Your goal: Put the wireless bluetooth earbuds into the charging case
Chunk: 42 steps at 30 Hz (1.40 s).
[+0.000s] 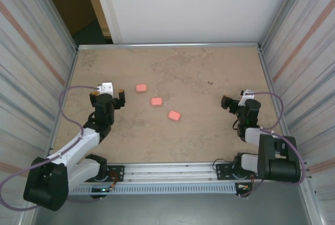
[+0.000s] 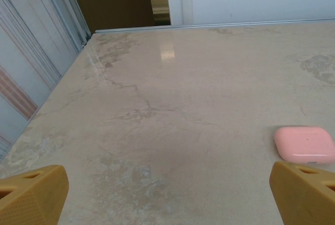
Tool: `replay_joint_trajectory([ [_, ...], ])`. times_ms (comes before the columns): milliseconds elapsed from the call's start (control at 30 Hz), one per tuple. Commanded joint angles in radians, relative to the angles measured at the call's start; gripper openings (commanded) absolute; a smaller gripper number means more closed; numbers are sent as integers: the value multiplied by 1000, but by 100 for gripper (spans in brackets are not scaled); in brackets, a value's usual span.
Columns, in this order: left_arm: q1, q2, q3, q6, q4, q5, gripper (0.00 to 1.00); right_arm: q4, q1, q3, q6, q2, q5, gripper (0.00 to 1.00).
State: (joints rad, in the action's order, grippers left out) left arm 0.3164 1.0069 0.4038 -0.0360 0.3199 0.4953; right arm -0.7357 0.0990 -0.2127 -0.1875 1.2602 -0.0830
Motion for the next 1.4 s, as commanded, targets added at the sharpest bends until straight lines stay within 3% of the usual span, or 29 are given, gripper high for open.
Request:
replay_joint_trajectory([
  [0,-15,0,-28,38,39,15,99,-174,7,-21,55,53,-23,100],
  [267,-119,1,-98,-19,105,-69,99,-347,13,-48,57,281,-45,100],
  [433,-171,15,-136,-23,166,-69,99,-121,10,-158,57,273,-20,100],
  [533,-190,28,-143,-15,188,-63,99,-80,-23,-184,78,277,30,100],
  [733,-203,105,-143,13,274,-45,99,-69,-38,-194,90,283,50,100],
  [1033,-203,231,-154,111,505,-104,98,-67,-39,-195,91,283,54,100],
  [1167,-204,229,-161,110,511,-159,98,-65,-42,-195,92,283,55,100],
  [1267,-207,272,-214,100,677,-239,98,-65,-42,-194,92,283,56,100],
  [1367,-206,342,-207,117,734,-277,98,-65,-41,-194,92,283,58,100],
])
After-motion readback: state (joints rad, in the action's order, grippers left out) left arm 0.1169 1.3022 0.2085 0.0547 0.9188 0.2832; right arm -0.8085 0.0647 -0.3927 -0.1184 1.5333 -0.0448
